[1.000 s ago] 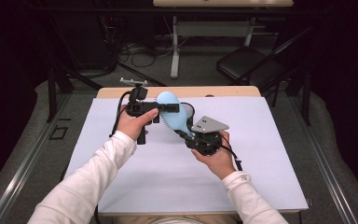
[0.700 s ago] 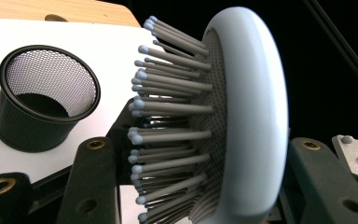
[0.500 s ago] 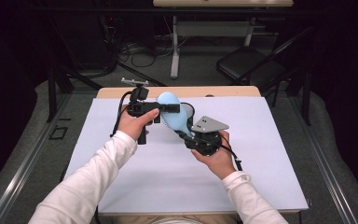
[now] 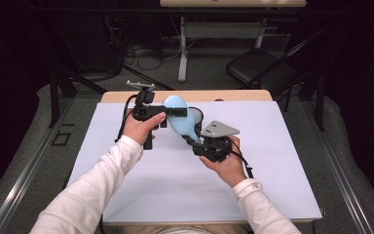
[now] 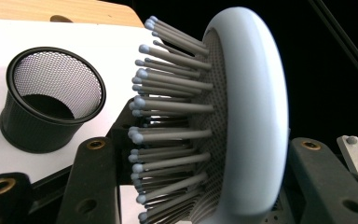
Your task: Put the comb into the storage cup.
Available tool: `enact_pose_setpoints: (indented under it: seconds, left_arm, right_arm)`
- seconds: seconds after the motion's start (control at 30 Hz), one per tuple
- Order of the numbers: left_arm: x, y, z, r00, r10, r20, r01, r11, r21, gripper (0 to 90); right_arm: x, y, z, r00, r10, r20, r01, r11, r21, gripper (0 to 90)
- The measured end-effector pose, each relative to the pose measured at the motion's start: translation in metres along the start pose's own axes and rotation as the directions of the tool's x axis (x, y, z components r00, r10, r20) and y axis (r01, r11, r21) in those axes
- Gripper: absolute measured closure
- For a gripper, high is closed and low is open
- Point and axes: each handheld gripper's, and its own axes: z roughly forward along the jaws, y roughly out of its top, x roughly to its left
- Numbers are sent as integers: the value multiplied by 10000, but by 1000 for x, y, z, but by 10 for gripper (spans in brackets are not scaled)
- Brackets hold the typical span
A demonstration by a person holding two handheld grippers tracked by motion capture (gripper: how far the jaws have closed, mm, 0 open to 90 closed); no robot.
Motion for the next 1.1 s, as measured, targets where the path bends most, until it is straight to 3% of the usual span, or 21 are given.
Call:
enact_pose_setpoints:
  seconds: [0.4, 1.1]
  left_arm:
    - [2, 3, -2, 9999, 7, -138, -8, 9999, -103, 487]
    - [4, 11, 0, 9992, 56, -388, -61, 9999, -108, 487]
  right_arm:
    - [-5, -1, 5, 9990, 410, -170, -403, 9984, 398, 403]
    - [-17, 6, -1, 9948, 899, -488, -875, 9950, 489, 340]
